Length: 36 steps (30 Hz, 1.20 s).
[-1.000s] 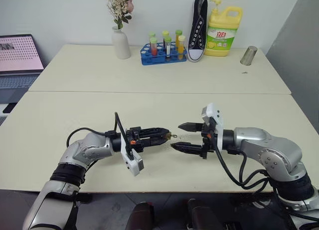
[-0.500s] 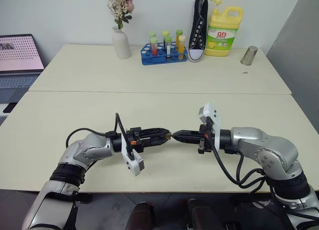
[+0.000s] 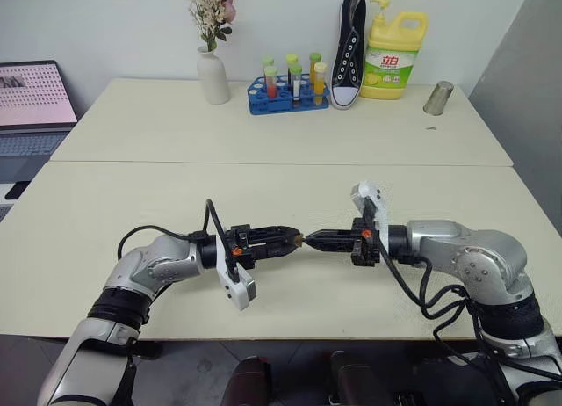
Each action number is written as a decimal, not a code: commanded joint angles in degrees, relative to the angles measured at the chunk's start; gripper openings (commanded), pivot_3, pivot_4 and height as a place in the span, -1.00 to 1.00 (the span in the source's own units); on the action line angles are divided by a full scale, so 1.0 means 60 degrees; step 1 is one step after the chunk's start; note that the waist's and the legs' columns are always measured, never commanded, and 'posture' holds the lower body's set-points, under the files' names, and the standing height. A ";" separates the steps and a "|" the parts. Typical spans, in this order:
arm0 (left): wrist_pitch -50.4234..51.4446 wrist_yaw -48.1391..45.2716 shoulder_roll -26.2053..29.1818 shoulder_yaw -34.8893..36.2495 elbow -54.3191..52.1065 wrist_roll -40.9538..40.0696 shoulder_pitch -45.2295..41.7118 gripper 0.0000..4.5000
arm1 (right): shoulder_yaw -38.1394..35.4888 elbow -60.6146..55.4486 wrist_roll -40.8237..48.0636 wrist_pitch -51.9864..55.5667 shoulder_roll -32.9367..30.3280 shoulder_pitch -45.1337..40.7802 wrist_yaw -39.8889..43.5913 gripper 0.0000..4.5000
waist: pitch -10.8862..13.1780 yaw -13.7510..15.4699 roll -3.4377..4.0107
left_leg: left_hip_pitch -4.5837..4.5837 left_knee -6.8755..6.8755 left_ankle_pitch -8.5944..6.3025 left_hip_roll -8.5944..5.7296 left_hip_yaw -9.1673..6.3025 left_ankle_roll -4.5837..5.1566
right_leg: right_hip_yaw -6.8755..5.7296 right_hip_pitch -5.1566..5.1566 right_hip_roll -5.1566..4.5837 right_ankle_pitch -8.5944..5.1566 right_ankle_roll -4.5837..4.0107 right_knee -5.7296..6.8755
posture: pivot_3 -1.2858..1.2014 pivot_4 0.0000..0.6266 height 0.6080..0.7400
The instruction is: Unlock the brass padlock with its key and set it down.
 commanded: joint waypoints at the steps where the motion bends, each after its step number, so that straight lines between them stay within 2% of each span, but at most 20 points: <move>1: -0.0039 0.0204 0.0074 -0.0007 -0.0334 -0.0047 -0.0271 -0.57 | -0.0719 0.0555 0.0955 0.1263 0.0288 -0.0565 -0.0370 -1.00 | 0.0000 0.0000 0.0000 | 0.0000 0.0000 0.0000 0.0000 -0.0001 0.0000 | 0.0002 0.0000 -0.0002 0.0000 0.0000 0.0000 | 0.03 -0.52 1.00; 11: -0.0069 0.0396 0.0027 0.0058 -0.0460 0.0248 -0.0158 -0.57 | -0.1987 0.2075 0.1659 0.3671 0.1416 -0.1480 -0.1540 -1.00 | 0.0000 -0.0011 0.0001 | -0.0005 -0.0006 0.0000 -0.0002 -0.0002 0.0001 | 0.0001 -0.0003 -0.0007 0.0001 0.0000 0.0000 | 0.03 -0.52 1.00; 21: -0.0199 0.0841 0.0062 0.0054 -0.0429 0.0698 0.0045 -0.57 | -0.1818 0.2712 0.2265 0.3724 0.1254 -0.1786 -0.2105 -1.00 | 0.0000 -0.0029 0.0002 | -0.0008 -0.0008 -0.0001 -0.0003 -0.0002 0.0001 | 0.0000 -0.0006 -0.0008 0.0000 0.0000 0.0000 | 0.03 -0.52 1.00; 31: -0.0007 0.1042 0.0126 -0.0019 -0.0437 0.0646 0.0095 -0.57 | -0.1487 0.1573 0.1893 0.3468 0.1182 -0.1463 -0.1700 -1.00 | 0.0000 -0.0032 0.0002 | -0.0011 -0.0009 -0.0001 -0.0003 -0.0003 0.0002 | -0.0001 -0.0008 -0.0008 0.0000 0.0001 -0.0002 | 0.03 -0.52 1.00; 33: 0.0043 0.1037 0.0141 -0.0024 -0.0466 0.0603 0.0104 -0.57 | -0.1420 0.1276 0.1870 0.3336 0.1099 -0.1299 -0.1577 -0.71 | 0.0000 -0.0031 0.0002 | -0.0012 -0.0010 -0.0001 -0.0002 -0.0005 0.0001 | -0.0003 -0.0009 -0.0008 0.0000 0.0001 -0.0003 | 0.03 -0.52 1.00; 36: 0.0069 0.1074 0.0143 -0.0056 -0.0446 0.0621 0.0119 -0.57 | -0.0234 -0.0020 0.0722 0.1659 -0.0144 -0.0784 -0.0456 -0.24 | 0.0001 -0.0017 0.0003 | -0.0016 -0.0011 -0.0001 -0.0006 -0.0006 0.0002 | -0.0004 -0.0011 -0.0011 -0.0001 0.0002 -0.0006 | 0.03 -0.52 1.00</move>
